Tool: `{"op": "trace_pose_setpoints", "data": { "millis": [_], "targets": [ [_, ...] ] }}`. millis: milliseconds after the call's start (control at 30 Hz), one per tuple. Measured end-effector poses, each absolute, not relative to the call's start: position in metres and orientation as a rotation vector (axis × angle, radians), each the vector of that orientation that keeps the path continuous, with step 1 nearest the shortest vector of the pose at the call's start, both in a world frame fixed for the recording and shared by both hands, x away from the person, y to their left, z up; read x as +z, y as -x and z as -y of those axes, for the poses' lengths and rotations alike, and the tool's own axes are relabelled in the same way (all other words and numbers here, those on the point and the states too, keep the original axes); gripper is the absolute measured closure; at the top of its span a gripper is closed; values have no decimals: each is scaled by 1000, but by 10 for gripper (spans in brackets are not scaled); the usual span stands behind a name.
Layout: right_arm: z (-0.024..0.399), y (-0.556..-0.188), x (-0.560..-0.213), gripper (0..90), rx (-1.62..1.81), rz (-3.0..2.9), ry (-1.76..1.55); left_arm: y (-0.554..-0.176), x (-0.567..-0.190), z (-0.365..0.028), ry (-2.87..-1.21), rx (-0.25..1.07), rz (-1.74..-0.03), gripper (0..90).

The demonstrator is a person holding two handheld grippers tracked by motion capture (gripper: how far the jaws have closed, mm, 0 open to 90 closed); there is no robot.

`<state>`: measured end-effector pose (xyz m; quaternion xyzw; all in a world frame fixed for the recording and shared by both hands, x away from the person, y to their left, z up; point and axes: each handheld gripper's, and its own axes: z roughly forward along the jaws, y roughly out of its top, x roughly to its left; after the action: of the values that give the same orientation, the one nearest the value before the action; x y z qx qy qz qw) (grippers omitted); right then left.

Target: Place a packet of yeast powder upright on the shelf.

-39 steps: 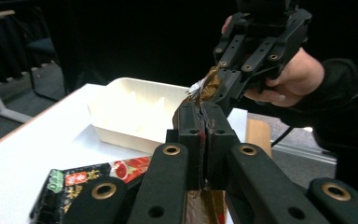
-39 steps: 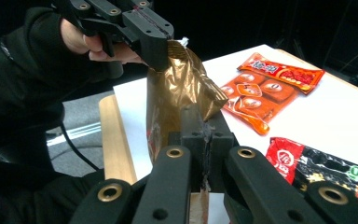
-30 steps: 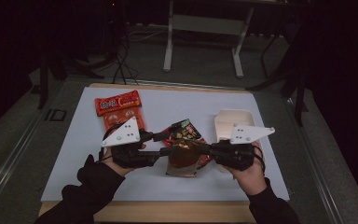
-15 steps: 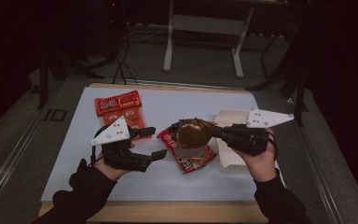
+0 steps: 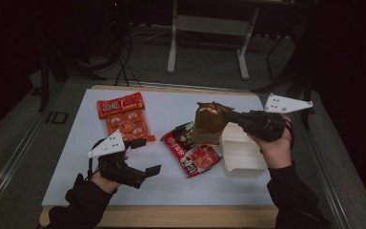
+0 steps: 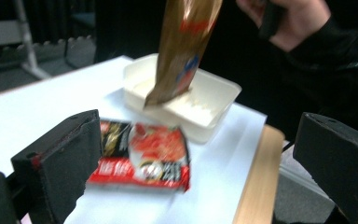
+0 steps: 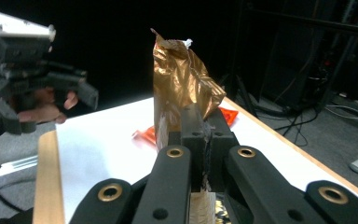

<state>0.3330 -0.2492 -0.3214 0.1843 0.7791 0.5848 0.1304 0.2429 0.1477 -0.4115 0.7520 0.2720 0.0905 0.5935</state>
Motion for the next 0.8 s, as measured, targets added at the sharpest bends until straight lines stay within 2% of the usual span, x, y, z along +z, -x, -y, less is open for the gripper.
{"op": "trace_pose_setpoints", "data": {
  "millis": [100,367,800],
  "targets": [
    [256,-343,-321,897,1698,-2244,-556,-242,-426,-152,-1770,260,-637,32],
    [270,-369,-323,896,1664,-2239,-611,-243,-452,-164,-1780,224,-682,31],
    [300,-406,-327,896,1623,-2200,-665,-241,-485,-175,-1763,236,-712,38]
  ]
}}
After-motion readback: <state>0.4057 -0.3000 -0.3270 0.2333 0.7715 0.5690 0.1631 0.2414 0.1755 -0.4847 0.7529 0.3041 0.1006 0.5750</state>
